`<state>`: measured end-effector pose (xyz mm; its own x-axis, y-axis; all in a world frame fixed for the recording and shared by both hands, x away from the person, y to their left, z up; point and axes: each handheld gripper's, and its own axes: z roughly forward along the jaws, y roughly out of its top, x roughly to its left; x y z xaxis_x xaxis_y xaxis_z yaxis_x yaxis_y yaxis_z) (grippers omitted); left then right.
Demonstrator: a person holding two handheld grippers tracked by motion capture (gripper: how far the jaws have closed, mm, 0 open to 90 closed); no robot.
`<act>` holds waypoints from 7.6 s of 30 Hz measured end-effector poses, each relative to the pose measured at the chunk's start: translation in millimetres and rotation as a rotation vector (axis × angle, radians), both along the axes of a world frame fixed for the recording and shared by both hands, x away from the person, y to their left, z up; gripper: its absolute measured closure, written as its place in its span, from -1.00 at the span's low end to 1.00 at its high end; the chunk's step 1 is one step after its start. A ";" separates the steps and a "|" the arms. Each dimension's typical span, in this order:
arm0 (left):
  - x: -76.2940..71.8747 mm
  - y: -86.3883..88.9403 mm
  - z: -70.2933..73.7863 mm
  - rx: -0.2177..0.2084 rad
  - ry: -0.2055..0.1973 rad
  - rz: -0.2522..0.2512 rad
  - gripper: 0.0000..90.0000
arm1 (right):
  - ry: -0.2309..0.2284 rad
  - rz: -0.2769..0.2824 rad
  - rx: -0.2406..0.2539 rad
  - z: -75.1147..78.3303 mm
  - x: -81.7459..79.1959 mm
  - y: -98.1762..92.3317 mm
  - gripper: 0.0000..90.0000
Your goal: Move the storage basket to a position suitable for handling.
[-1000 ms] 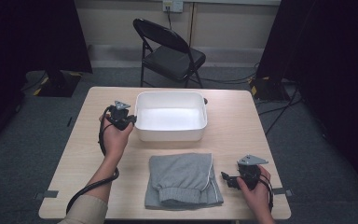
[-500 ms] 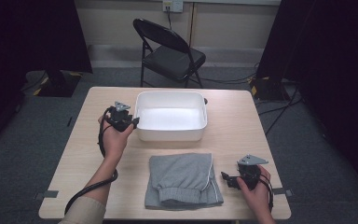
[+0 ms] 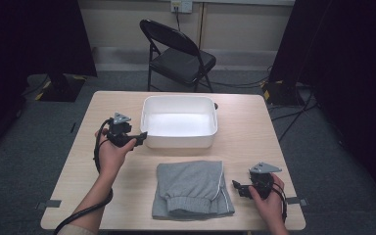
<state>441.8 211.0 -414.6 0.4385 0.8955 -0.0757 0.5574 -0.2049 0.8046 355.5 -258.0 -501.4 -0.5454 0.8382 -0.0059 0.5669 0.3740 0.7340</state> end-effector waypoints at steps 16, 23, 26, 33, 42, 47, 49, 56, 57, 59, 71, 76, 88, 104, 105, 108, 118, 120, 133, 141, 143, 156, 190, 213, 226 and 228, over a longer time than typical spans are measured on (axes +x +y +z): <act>-40.0 15.4 -38.3 -0.061 0.051 -0.090 -0.51 | 0.000 0.000 0.000 0.0 0.0 0.0 -0.66; -57.0 9.9 -48.7 -0.049 0.058 -0.162 -0.57 | 0.000 0.000 0.000 0.0 0.0 0.0 -0.66; -63.3 5.7 -53.1 -0.045 0.067 -0.189 -0.57 | 0.000 0.001 0.000 0.0 0.1 -0.1 -0.66; -75.5 -11.0 -67.0 -0.024 0.080 -0.269 -0.60 | 0.000 0.001 0.000 0.0 0.0 0.0 -0.66; -79.8 -28.0 -78.1 0.018 0.083 -0.355 -0.61 | 0.000 0.001 0.000 0.0 0.1 0.0 -0.66; -84.2 -35.6 -78.7 0.040 0.079 -0.396 -0.60 | 0.001 0.000 0.000 0.1 0.0 0.0 -0.66; -86.1 -36.9 -77.7 0.050 0.075 -0.404 -0.59 | 0.000 -0.003 0.009 0.3 -0.6 0.9 -0.62; -95.9 -38.7 -77.5 0.078 0.075 -0.438 -0.52 | -0.033 0.009 0.054 17.4 2.9 7.7 -0.44; -97.1 -39.7 -78.3 0.080 0.080 -0.443 -0.52 | -0.028 0.016 0.058 18.5 3.9 9.1 -0.42; -98.8 -41.2 -79.5 0.095 0.082 -0.453 -0.51 | -0.024 0.033 0.058 19.0 4.7 12.7 -0.38; -107.0 -39.0 -80.5 0.103 0.101 -0.451 -0.48 | -0.044 0.020 0.110 33.9 16.9 18.3 -0.39; -109.8 -40.3 -80.2 0.099 0.101 -0.460 -0.48 | -0.042 0.026 0.129 36.5 23.0 25.6 -0.40; -119.8 -52.5 -75.9 0.142 0.100 -0.508 0.08 | -0.039 0.043 0.109 33.0 29.7 34.1 -0.40; -122.0 -51.6 -71.9 0.110 0.171 -0.534 0.99 | -0.010 0.094 0.101 28.7 33.2 54.5 -0.38; -122.0 -51.6 -71.9 0.110 0.171 -0.534 0.99 | -0.008 0.096 0.096 27.7 33.2 55.4 -0.38; -121.6 -49.2 -71.5 0.109 0.181 -0.529 0.99 | -0.001 0.099 0.081 24.0 33.4 57.3 -0.38; -122.0 -44.7 -70.5 0.099 0.207 -0.510 1.00 | 0.047 0.088 0.094 10.7 33.7 57.4 -0.37; -121.8 -43.9 -70.5 0.096 0.208 -0.509 1.00 | 0.054 0.087 0.100 8.8 33.8 58.0 -0.34; -115.4 -22.8 -67.5 0.130 0.218 -0.452 1.00 | 0.068 0.097 0.125 5.3 39.9 80.0 -0.29; -110.3 -7.5 -67.2 0.116 0.231 -0.414 1.00 | 0.034 0.110 0.103 4.7 46.4 100.3 -0.31; -109.7 -6.2 -67.5 0.105 0.240 -0.414 1.00 | 0.033 0.113 0.102 4.5 47.2 101.4 -0.31; -105.0 -0.4 -62.4 0.047 0.173 -0.364 0.50 | 0.030 0.116 0.132 13.1 41.7 88.6 -0.40; 14.7 -3.3 0.2 -0.027 -0.056 -0.060 -0.39 | 0.043 0.100 0.072 3.2 22.0 52.7 -0.48; 48.8 -16.7 -11.7 0.047 0.049 0.006 0.41 | 0.005 0.131 0.036 0.3 16.7 54.2 -0.53; 31.1 -15.4 -10.7 0.036 0.061 0.015 0.46 | 0.000 0.129 0.023 0.2 17.2 55.2 -0.53; 28.7 -14.6 -10.6 0.039 0.062 0.007 0.46 | -0.001 0.128 0.023 0.2 17.2 55.4 -0.53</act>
<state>470.6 196.4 -425.1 0.4280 0.9012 -0.0678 0.6075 -0.2313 0.7599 372.7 -202.6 -501.2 -0.6481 0.7614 0.0119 0.5151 0.4268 0.7433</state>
